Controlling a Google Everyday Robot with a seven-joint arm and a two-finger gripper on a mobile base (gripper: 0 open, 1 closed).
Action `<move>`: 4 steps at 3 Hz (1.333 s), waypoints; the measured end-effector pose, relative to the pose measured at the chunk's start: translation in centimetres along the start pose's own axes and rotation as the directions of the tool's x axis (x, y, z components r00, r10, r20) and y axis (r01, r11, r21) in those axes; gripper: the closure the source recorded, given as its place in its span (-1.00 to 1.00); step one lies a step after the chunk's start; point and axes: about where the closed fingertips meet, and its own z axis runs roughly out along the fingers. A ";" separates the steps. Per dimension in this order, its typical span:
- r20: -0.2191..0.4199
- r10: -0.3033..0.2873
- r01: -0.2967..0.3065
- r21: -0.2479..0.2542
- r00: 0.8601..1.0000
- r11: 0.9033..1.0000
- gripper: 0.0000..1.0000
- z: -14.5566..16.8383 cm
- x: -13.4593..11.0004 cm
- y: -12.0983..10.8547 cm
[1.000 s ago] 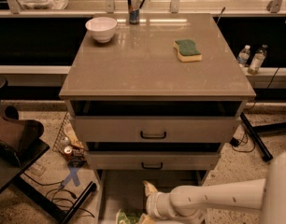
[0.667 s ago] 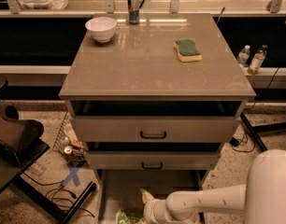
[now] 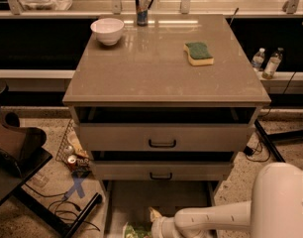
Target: Pick green jalapeno chip bag from bottom drawer and place on counter
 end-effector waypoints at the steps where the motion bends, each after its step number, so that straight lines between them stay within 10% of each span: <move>1: 0.038 0.016 -0.014 -0.051 0.999 0.999 -1.00 4.2 0.5 -0.3; 4: 0.067 0.063 -0.056 -0.107 0.996 0.993 -0.46 12.2 3.9 -1.3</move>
Offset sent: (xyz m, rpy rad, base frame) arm 0.0332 0.0584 -0.1314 0.1030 0.1082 0.0416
